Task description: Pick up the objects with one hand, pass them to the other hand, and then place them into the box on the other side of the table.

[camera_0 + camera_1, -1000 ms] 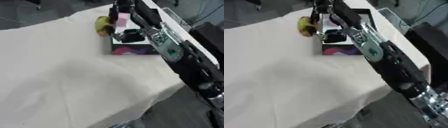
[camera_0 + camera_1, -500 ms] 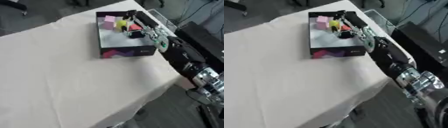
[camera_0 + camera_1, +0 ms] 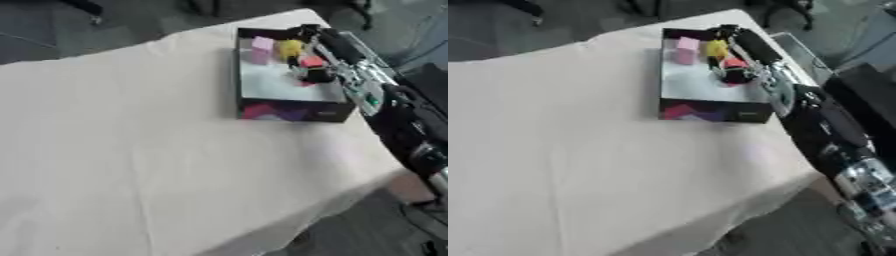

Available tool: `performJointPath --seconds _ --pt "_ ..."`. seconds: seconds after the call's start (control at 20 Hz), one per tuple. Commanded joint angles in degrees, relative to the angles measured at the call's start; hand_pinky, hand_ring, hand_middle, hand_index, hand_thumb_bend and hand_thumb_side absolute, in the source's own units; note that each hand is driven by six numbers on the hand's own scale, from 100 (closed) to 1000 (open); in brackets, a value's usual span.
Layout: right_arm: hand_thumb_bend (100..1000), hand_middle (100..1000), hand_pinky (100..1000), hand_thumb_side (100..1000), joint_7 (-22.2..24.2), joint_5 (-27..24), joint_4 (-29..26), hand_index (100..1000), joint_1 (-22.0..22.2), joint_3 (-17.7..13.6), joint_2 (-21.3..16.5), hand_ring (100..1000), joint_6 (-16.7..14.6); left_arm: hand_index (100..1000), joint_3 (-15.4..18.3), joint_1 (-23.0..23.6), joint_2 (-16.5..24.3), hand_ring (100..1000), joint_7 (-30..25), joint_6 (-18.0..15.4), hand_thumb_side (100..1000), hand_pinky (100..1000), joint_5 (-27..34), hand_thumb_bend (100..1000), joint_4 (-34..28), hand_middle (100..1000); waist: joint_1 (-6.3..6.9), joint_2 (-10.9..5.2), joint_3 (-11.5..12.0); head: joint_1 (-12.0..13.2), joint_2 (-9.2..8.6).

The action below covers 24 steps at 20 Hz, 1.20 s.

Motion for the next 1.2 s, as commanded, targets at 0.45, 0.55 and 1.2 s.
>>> performJointPath --seconds 0.45,0.55,1.2 --pt "100 808 772 100 -8.4 7.4 -16.3 956 5.2 5.0 8.7 862 -9.5 694 -1.5 -0.8 -7.5 561 1.5 3.5 836 766 -8.6 100 -0.7 582 -0.38 -0.82 -1.1 16.2 1.36" --pt "100 808 767 100 -8.3 9.1 -19.3 963 6.6 5.8 11.7 863 -11.4 696 -2.6 -0.9 -8.4 566 2.5 3.7 831 768 -8.9 100 -0.7 588 -0.55 -0.52 -1.6 16.8 1.37" --pt "100 805 733 210 2.0 4.3 -37.6 991 14.4 10.1 19.2 861 -13.2 704 -7.7 -2.2 -9.9 590 2.6 5.7 844 776 -6.0 100 -0.7 615 -1.53 -0.83 -3.3 15.3 1.37"
